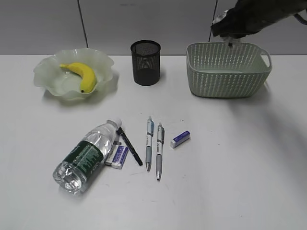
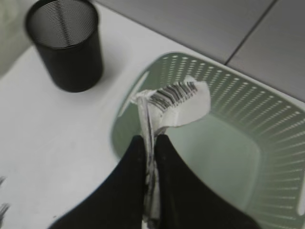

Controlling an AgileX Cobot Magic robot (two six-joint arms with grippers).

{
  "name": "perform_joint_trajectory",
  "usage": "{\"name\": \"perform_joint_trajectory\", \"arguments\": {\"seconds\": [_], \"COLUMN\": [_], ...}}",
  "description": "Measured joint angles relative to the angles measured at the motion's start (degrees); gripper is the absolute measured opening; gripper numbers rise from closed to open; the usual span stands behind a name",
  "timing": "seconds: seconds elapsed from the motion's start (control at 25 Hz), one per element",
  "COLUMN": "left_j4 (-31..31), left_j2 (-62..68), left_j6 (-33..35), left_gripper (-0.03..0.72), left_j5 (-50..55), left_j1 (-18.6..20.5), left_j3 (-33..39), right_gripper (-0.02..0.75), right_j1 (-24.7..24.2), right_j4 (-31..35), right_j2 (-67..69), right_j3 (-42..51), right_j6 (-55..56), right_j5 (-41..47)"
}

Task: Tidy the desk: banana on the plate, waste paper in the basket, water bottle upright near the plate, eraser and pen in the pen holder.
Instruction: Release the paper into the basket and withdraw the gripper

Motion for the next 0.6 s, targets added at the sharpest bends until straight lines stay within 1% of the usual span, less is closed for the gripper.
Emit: {"name": "perform_joint_trajectory", "arguments": {"seconds": [0.08, 0.2, 0.28, 0.32, 0.4, 0.52, 0.6], "left_j4": [0.0, 0.0, 0.0, 0.0, 0.4, 0.6, 0.6], "left_j2": [0.0, 0.0, 0.0, 0.0, 0.0, 0.0, 0.0], "left_j6": [0.0, 0.0, 0.0, 0.0, 0.0, 0.0, 0.0], "left_gripper": [0.395, 0.395, 0.395, 0.395, 0.395, 0.395, 0.395], "left_j5": [0.0, 0.0, 0.0, 0.0, 0.0, 0.0, 0.0], "left_j1": [0.0, 0.0, 0.0, 0.0, 0.0, 0.0, 0.0], "left_j3": [0.0, 0.0, 0.0, 0.0, 0.0, 0.0, 0.0], "right_gripper": [0.042, 0.042, 0.065, 0.100, 0.204, 0.398, 0.473], "right_j1": [-1.7, -2.4, -2.5, -2.5, -2.5, -2.6, -2.6], "right_j4": [-0.1, -0.1, -0.1, -0.1, 0.2, 0.6, 0.7], "right_j2": [2.4, 7.1, 9.7, 11.2, 13.7, 15.2, 15.2], "right_j3": [-0.5, -2.1, -3.7, -4.4, -6.2, -7.2, -7.3], "right_j6": [0.4, 0.6, 0.7, 0.7, 0.8, 1.1, 2.4], "right_j5": [-3.6, -7.0, -8.3, -8.8, -9.4, -9.8, -9.8]}}
